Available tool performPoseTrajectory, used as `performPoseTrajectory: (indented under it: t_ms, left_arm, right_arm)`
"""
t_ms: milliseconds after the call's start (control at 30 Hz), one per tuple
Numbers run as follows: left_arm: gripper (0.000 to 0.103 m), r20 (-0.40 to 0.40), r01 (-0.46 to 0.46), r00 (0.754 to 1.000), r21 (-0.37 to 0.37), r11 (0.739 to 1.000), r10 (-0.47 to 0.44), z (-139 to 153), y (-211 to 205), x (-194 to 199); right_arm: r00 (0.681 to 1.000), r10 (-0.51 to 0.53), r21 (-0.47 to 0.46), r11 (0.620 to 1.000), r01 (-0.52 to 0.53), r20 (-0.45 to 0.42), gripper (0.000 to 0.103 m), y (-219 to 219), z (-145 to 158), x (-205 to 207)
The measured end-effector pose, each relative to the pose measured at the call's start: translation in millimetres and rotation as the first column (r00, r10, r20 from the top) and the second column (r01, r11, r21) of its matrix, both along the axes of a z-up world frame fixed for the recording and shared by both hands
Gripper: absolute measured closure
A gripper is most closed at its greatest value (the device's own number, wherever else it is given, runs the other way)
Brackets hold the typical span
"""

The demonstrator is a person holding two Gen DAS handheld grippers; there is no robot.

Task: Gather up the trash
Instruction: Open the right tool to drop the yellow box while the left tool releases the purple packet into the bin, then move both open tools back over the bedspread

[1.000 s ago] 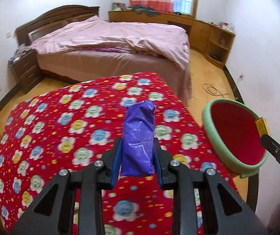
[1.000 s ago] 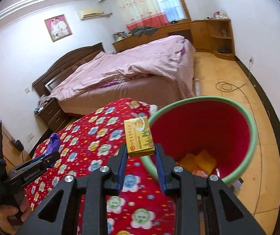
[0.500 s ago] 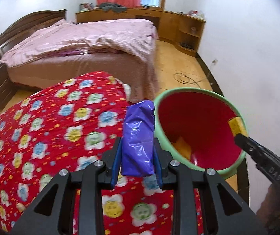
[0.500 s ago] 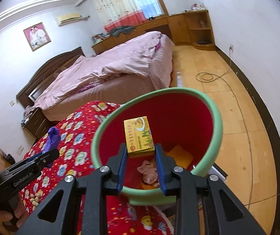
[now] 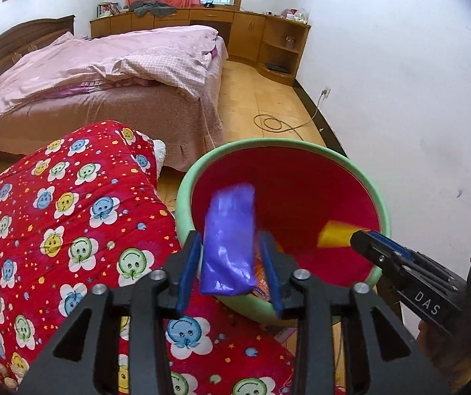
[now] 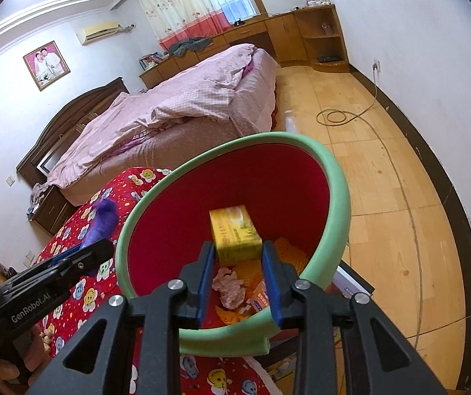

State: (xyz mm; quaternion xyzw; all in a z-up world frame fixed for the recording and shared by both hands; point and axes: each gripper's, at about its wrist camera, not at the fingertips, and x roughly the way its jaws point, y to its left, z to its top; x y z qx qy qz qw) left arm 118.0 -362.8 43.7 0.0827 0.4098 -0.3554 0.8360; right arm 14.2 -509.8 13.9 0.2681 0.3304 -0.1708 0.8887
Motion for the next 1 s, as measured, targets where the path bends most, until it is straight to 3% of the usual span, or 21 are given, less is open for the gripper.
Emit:
performPoseTrajectory:
  t_ms: [500,1000]
  left_arm:
    - [0.059,-0.011,-0.068,0.998,-0.025,0.997,0.067,8.7,32.5,1.0]
    - [0.059,0.024,-0.249,0.968,-0.023,0.968,0.249,32.6,141.7,-12.3]
  right_arm:
    - [0.999,0.027,-0.015,1.0,-0.027,0.027,0.057,15.9,11.5,-6.7]
    - [0.989,0.121,-0.062,0.991,-0.116,0.088,0.026,90.4,48.1,-16.7]
